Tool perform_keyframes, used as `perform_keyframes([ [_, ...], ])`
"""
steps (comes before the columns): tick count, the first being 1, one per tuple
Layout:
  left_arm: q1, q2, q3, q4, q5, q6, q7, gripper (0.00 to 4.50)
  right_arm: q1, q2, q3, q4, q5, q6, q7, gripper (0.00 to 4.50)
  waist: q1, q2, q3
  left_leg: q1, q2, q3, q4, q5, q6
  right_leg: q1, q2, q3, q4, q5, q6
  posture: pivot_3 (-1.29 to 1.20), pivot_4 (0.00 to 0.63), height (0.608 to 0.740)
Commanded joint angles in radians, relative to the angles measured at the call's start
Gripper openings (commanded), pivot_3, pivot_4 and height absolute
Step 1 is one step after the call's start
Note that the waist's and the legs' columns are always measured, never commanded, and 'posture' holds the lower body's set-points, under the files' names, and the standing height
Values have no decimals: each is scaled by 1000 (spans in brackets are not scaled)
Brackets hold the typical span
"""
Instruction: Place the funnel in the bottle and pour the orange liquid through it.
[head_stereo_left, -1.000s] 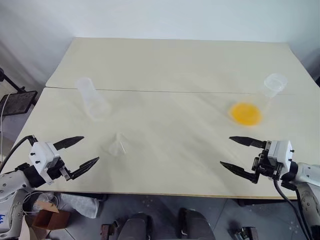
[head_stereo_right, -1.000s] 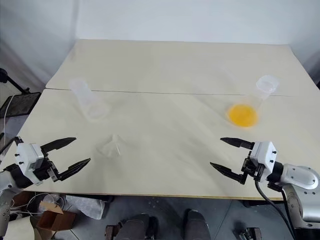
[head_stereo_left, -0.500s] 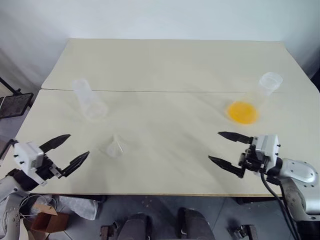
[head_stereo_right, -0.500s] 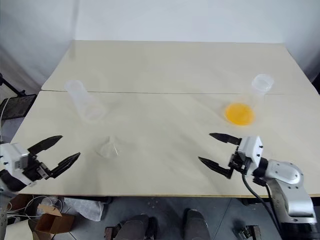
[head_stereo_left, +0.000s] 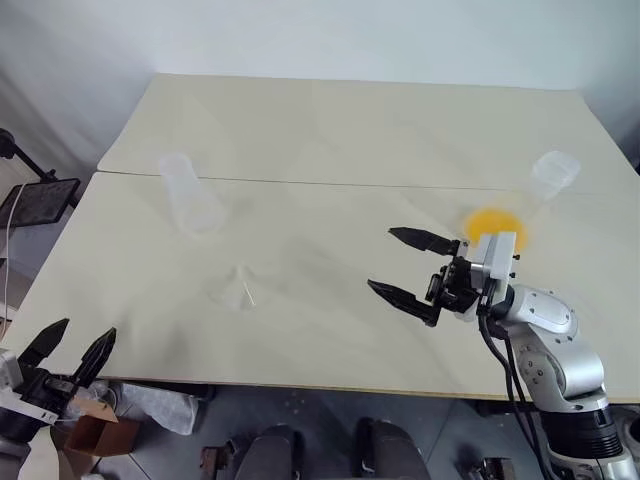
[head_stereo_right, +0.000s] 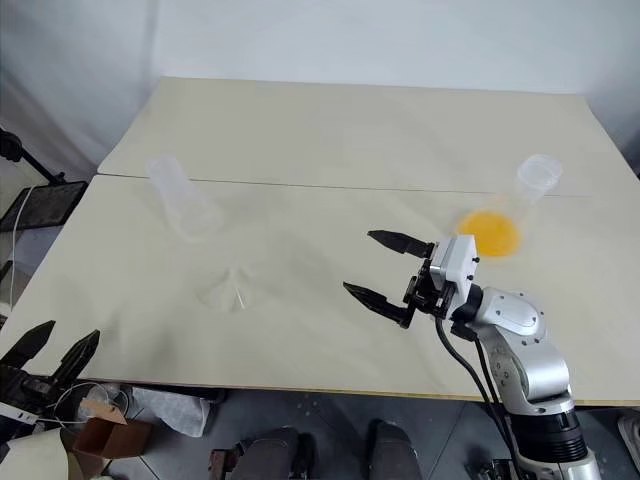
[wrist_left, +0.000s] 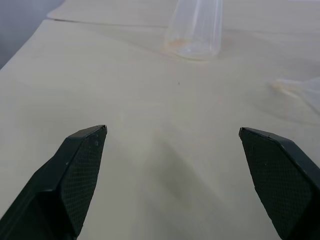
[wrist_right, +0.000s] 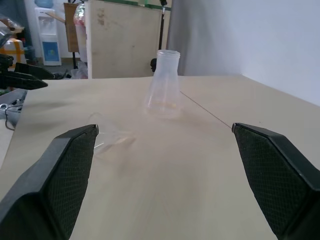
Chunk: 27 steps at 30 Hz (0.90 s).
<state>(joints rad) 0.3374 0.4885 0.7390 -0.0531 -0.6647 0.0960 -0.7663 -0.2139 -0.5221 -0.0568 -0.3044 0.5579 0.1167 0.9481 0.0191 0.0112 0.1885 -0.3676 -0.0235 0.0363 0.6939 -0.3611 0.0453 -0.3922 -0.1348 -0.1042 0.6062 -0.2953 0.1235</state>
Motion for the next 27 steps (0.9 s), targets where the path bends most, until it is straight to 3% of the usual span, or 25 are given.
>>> perform_keyframes([
  [1,-74,48,-18,-64,-40,53,33,4500,26,-26,-53,1,-6,-29,7,4490,5,0,0,0,0,0,0,0,0,0,0,0,0,0,0,0,150,740],
  [6,-288,128,-110,-75,-10,195,160,4500,81,-47,-88,16,-18,-58,18,4490,4,-1,-1,0,-1,-1,2,0,0,0,1,-1,3,0,0,0,150,740],
  [10,-556,182,-256,56,74,230,184,4500,93,-29,-76,-6,-26,-65,0,4490,-4,-1,-1,0,-1,1,2,0,0,-1,3,-1,6,0,0,0,150,740],
  [15,-743,175,-316,229,156,196,228,4500,87,-11,-60,-17,-31,-65,-20,4490,-22,-1,-1,1,-1,4,1,0,0,-2,8,-6,7,0,0,0,150,740],
  [27,-945,118,-387,461,229,93,190,4500,72,22,-40,-24,-44,-76,-60,4490,-14,-2,0,-1,-2,2,4,1,0,-2,8,-9,7,0,1,0,150,740],
])
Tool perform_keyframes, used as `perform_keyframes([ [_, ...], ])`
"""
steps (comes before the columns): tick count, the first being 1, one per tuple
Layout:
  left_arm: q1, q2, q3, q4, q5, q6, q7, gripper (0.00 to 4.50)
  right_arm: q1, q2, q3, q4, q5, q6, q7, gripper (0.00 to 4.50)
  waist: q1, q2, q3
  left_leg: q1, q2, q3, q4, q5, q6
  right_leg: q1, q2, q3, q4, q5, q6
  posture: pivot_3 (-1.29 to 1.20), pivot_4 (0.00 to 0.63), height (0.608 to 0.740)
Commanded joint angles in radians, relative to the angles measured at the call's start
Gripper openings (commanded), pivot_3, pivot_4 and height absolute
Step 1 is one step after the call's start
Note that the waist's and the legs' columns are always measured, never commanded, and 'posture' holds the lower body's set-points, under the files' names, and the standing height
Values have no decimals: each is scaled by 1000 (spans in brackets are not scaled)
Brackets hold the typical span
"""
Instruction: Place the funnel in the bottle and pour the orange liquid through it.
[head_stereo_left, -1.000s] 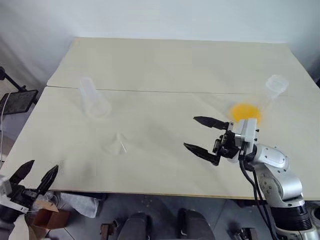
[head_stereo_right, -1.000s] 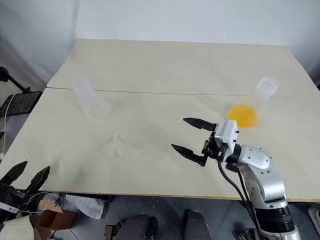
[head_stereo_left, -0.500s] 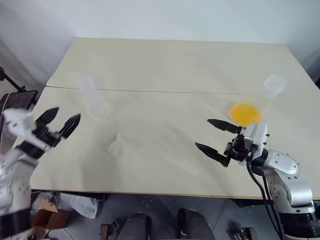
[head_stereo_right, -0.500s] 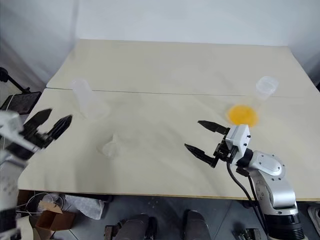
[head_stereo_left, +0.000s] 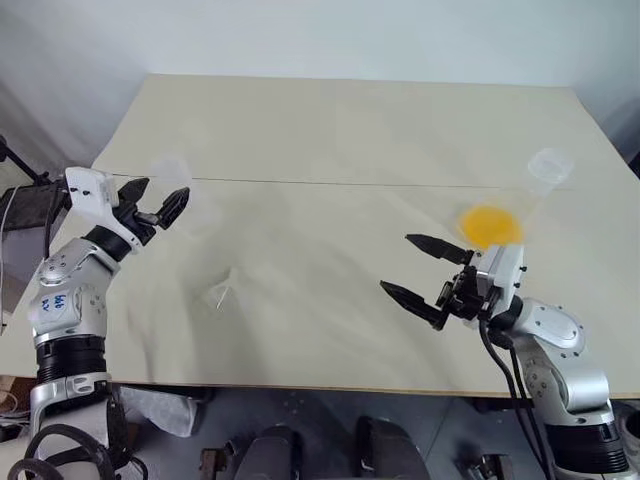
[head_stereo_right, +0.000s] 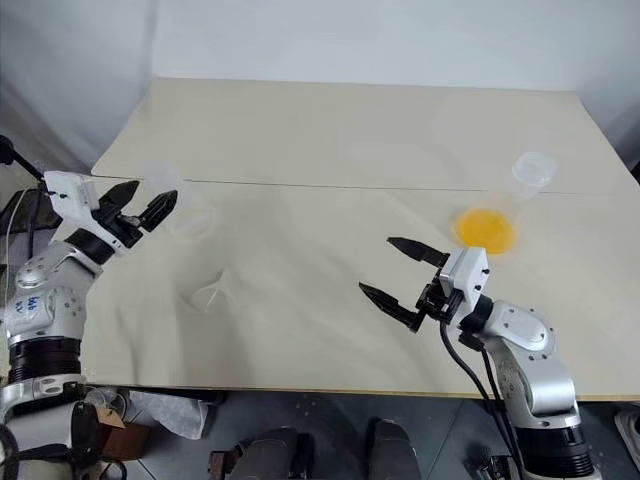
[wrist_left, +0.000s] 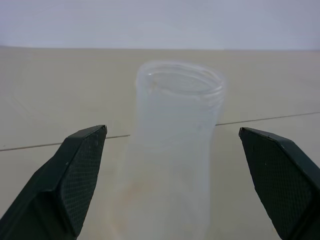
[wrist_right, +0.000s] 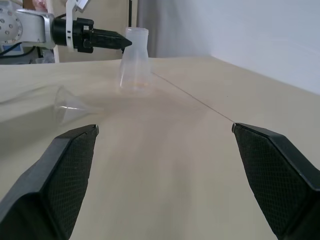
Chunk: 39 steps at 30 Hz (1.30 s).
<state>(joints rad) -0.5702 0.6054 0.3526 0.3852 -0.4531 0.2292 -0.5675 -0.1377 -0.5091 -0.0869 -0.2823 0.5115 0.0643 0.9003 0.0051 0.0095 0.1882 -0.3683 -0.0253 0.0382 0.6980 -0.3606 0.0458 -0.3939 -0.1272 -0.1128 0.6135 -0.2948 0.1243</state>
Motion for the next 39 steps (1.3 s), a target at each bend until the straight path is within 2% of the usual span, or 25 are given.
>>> perform_keyframes([
  [1,-46,0,-2,36,24,-49,-7,4500,-4,11,-8,-47,1,-24,-14,4490,0,0,0,0,0,0,0,0,0,0,0,0,0,0,0,0,150,740],
  [5,-82,-16,-9,92,34,-78,-13,4500,-2,24,1,-60,-3,-24,-26,4490,0,0,0,0,0,0,0,0,0,0,0,0,0,0,0,0,150,740],
  [8,-109,-25,-16,135,47,-101,-14,3882,4,27,0,-67,-4,-25,-32,4500,2,0,0,0,0,0,0,0,0,0,0,-1,1,0,0,0,150,740],
  [13,-137,-25,-23,202,67,-132,-28,2412,13,32,-2,-75,-10,-26,-43,4500,5,0,0,0,0,0,0,0,0,0,0,-1,1,0,0,0,150,740],
  [17,-159,-31,-24,209,64,-153,-62,2364,18,35,-4,-78,-15,-31,-52,4500,7,0,0,0,-1,0,1,0,1,0,0,-1,3,0,0,0,150,740],
  [20,-170,-49,-46,131,27,-148,-149,2364,33,26,-22,-93,-18,-35,-63,4500,12,0,0,0,-1,0,1,0,1,0,-1,-1,3,0,0,0,150,740],
  [24,-164,-82,-176,-36,7,-101,-337,2364,91,-10,-86,-141,-7,-25,-84,4500,25,-2,1,-2,-3,-2,2,1,1,0,-2,-2,3,0,0,0,150,740],
  [28,-188,-161,-286,-111,0,-48,-422,2364,175,-38,-161,-198,-3,-22,-114,4500,24,-2,1,-1,-6,-2,2,1,3,1,-4,-1,1,1,3,0,150,740],
  [30,-214,-254,-375,-75,35,-68,-456,2364,261,-36,-214,-241,-13,-27,-140,4500,24,-1,1,-1,-6,-1,1,2,4,2,-3,-1,-1,2,3,0,150,740],
  [33,-242,-342,-459,7,101,-142,-494,2364,359,-13,-254,-321,-25,-26,-196,4500,32,-1,0,-2,-6,0,1,2,4,2,-3,-1,-1,2,3,0,150,740],
  [39,-300,-383,-476,126,138,-218,-543,2364,463,22,-262,-419,-43,-19,-272,4500,15,-1,1,0,-1,6,0,3,4,0,1,3,-2,1,3,0,150,740],
])
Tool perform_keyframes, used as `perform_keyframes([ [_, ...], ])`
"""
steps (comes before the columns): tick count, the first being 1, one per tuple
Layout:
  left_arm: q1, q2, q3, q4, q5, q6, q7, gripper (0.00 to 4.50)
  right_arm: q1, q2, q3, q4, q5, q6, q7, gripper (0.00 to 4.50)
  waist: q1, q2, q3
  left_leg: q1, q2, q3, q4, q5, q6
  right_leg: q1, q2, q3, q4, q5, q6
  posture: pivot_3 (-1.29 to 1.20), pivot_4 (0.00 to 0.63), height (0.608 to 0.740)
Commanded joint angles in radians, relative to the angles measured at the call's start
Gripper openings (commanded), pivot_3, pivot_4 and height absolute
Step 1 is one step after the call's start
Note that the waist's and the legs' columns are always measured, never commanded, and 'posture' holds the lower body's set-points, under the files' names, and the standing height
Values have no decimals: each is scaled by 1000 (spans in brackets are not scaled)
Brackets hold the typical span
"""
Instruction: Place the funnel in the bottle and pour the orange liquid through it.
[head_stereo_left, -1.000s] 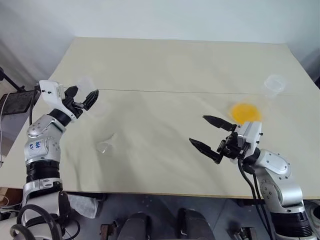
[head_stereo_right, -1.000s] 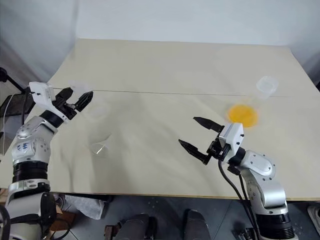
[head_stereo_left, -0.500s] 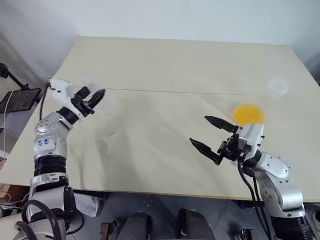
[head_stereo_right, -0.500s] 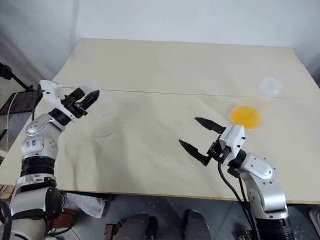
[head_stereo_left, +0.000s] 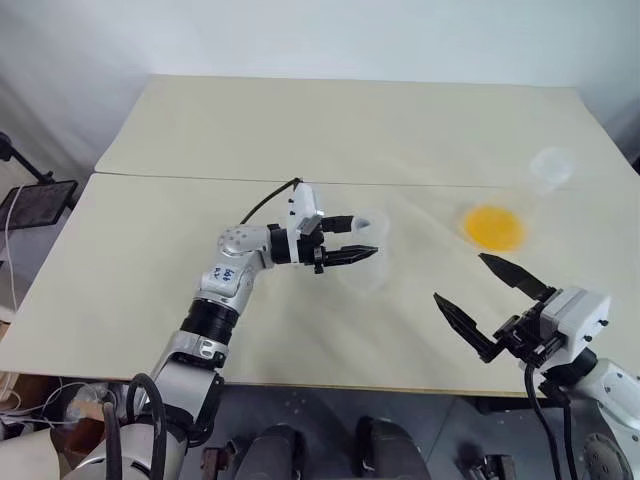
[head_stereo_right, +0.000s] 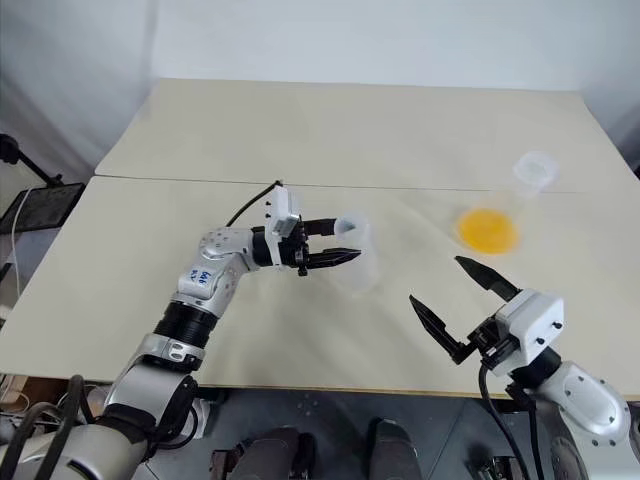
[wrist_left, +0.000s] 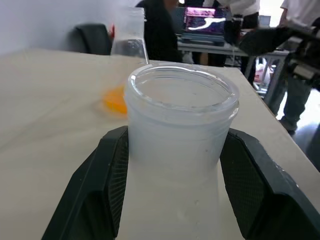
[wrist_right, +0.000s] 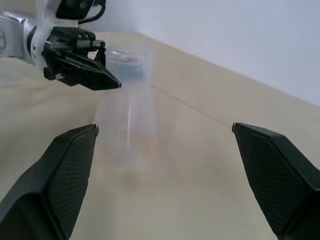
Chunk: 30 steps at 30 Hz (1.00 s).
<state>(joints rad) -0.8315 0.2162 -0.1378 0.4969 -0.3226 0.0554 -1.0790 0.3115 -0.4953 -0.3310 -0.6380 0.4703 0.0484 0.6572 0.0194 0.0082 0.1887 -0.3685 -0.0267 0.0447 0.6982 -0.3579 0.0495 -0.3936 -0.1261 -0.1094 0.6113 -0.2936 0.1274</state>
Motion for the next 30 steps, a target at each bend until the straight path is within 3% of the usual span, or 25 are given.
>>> perform_keyframes([
  [1,-42,6,19,24,10,-51,-30,2364,20,11,-18,-69,-2,-3,-38,4500,3,0,0,0,0,0,0,0,0,0,0,0,0,0,0,0,150,740],
  [11,-63,-10,36,107,41,-127,-33,2364,-5,5,-5,-54,-1,-7,-63,4500,10,0,0,-1,-4,-2,1,1,2,1,-3,0,0,0,0,0,150,740],
  [18,-62,24,99,82,11,-135,-40,4452,-56,-8,22,-22,8,6,-44,4500,7,0,0,-1,-4,-2,1,1,2,1,-3,0,0,0,0,0,150,740],
  [24,-50,134,172,78,-36,-119,-141,4452,-111,-30,37,24,25,19,-1,4500,5,0,0,-1,-3,-3,1,1,2,1,-3,-1,0,0,0,0,150,740],
  [27,-44,190,221,73,-30,-192,-123,4452,-150,-44,47,60,34,22,27,4500,4,0,0,-1,-3,-3,1,1,2,0,-3,-1,1,0,0,0,150,740],
  [30,28,304,301,-23,-97,-69,-140,4452,-219,-58,84,87,56,34,63,4500,3,0,0,-1,-4,-5,1,1,2,1,-4,-2,1,0,0,0,150,740],
])
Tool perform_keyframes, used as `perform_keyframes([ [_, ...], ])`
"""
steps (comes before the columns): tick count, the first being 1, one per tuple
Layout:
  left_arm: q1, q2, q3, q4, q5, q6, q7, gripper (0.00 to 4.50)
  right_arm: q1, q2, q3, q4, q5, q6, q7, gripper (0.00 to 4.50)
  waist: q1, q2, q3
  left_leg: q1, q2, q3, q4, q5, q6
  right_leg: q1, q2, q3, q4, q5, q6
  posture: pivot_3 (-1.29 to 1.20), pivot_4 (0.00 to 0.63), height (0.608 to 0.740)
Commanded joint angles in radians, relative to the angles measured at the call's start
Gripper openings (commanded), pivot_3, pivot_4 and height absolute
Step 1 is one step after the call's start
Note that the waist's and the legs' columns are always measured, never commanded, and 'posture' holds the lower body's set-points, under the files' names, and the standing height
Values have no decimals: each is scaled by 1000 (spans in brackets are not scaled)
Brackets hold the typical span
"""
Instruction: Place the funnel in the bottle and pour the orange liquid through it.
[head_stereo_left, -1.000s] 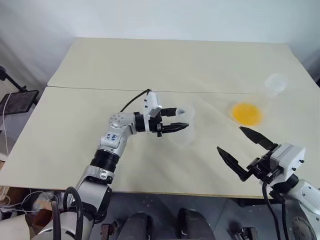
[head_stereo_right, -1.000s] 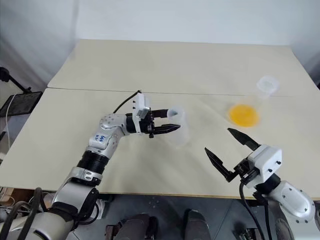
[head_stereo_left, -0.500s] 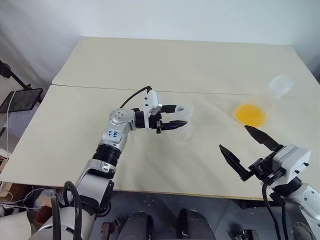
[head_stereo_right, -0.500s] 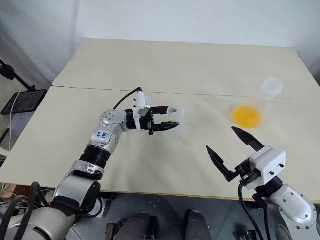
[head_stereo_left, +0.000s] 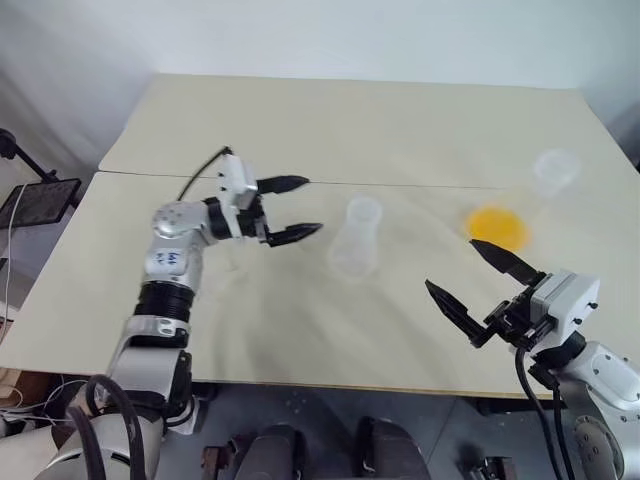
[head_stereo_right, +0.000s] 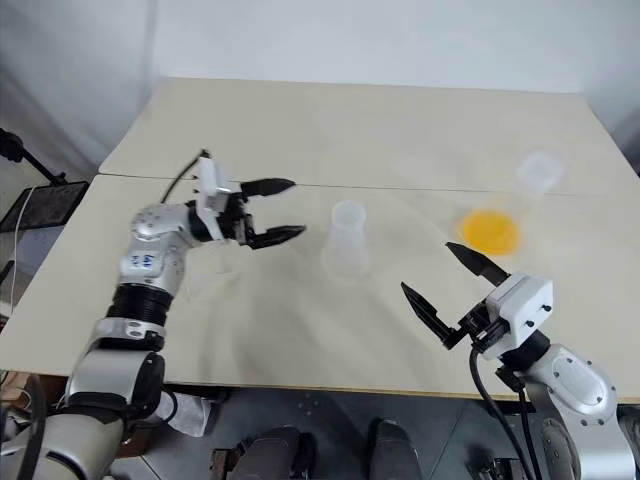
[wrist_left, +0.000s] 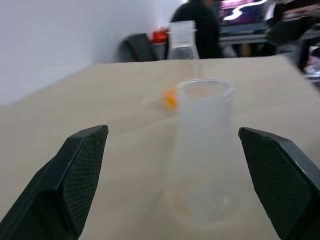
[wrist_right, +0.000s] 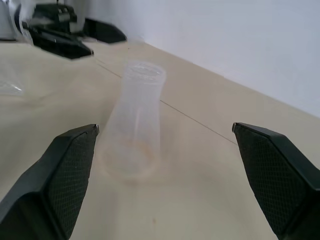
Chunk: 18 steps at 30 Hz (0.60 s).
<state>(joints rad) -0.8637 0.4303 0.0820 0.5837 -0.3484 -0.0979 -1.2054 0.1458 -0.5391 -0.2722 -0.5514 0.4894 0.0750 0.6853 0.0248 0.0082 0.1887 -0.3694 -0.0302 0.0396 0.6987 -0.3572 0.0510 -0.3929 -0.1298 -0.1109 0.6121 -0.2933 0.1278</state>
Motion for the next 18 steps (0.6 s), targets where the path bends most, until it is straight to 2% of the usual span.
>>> perform_keyframes([
  [1,97,132,108,-146,-90,124,-11,4452,-78,-16,39,7,47,15,47,4500,-10,0,0,0,0,0,0,0,0,0,0,1,0,0,0,0,150,740],
  [4,272,209,199,-294,-154,217,36,4452,-124,-32,82,11,74,46,95,4500,-26,0,0,1,1,-2,-2,0,0,-1,0,2,1,0,0,0,150,740],
  [9,590,275,407,-438,-193,252,140,4452,-187,-61,159,18,91,81,175,4500,-25,0,1,0,1,-5,-1,0,-1,1,-2,4,-1,0,0,0,150,740],
  [14,879,276,640,-493,-231,277,222,4452,-253,-67,229,47,94,96,258,4500,-24,0,1,0,2,-6,-1,-1,-2,2,-6,5,-2,0,-1,0,150,740],
  [18,1071,243,761,-502,-231,244,251,4452,-299,-79,270,84,64,63,339,4500,-25,0,1,1,3,-6,-2,-2,-3,1,-7,6,-2,0,-1,0,150,740],
])
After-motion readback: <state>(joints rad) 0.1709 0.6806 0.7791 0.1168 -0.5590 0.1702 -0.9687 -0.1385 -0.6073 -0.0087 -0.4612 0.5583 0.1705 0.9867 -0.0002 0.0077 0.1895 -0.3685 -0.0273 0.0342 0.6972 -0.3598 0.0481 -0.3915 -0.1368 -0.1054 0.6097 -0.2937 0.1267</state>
